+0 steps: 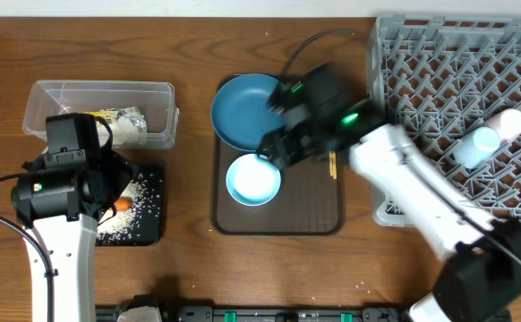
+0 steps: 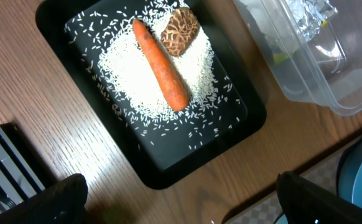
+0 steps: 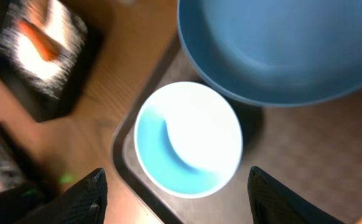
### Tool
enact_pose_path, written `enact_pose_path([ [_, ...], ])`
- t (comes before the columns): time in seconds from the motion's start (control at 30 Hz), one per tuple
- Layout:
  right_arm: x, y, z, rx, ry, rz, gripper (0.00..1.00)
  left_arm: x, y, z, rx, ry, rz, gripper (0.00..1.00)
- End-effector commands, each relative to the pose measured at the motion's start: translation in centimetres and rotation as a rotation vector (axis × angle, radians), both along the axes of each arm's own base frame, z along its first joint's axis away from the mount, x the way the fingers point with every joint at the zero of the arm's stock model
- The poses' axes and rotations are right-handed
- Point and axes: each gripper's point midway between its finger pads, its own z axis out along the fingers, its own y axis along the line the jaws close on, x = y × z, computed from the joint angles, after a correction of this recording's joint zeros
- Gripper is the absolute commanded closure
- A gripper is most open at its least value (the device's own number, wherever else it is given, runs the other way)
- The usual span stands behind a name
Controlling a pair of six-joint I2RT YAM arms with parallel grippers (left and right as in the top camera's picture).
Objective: Sort waste into correct bins and load items into the dishwasher rack
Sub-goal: 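Lift the light-blue bowl and carry it to the rack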
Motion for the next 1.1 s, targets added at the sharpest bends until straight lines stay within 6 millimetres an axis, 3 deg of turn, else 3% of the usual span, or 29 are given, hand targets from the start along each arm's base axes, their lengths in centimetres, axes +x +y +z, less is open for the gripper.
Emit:
enact_pose_path([
  [0.0, -0.6, 1.1, -3.8, -0.134, -0.009, -0.074, 0.36, -0.2, 0.3, -0.1, 0.006, 0.006, 0.024, 0.02],
  [0.2, -3.4, 5.2, -9.1, -0.187, 0.015, 0.066, 0.36, -0.2, 0.3, -0.1, 0.006, 0.006, 0.024, 0.02],
  [0.4, -4.1, 5.4, -11.9, -0.274, -0.006, 0.1, 0.38, -0.2, 0.3, -0.1, 0.006, 0.006, 0.024, 0.02],
  [0.5, -4.1, 5.5, -11.9, -0.279, -0.012, 0.1, 0.43, -0.2, 0.3, -0.1, 0.006, 0.006, 0.024, 0.02],
  [0.67, -4.1, 5.5, -11.9, -0.279, -0.012, 0.099, 0.75, -0.2, 0.3, -0.1, 0.006, 0.006, 0.024, 0.02],
  [0.8, -4.2, 5.7, -11.7, -0.268, -0.006, 0.101, 0.83, -0.2, 0.3, -0.1, 0.006, 0.006, 0.024, 0.02],
  [0.87, -4.1, 5.8, -11.3, -0.264, 0.0, 0.089, 0.97, -0.2, 0.3, -0.1, 0.006, 0.006, 0.024, 0.02],
  [1.07, -4.1, 7.0, -7.7, -0.216, 0.023, 0.093, 0.99, -0.2, 0.3, -0.1, 0.006, 0.006, 0.024, 0.02],
])
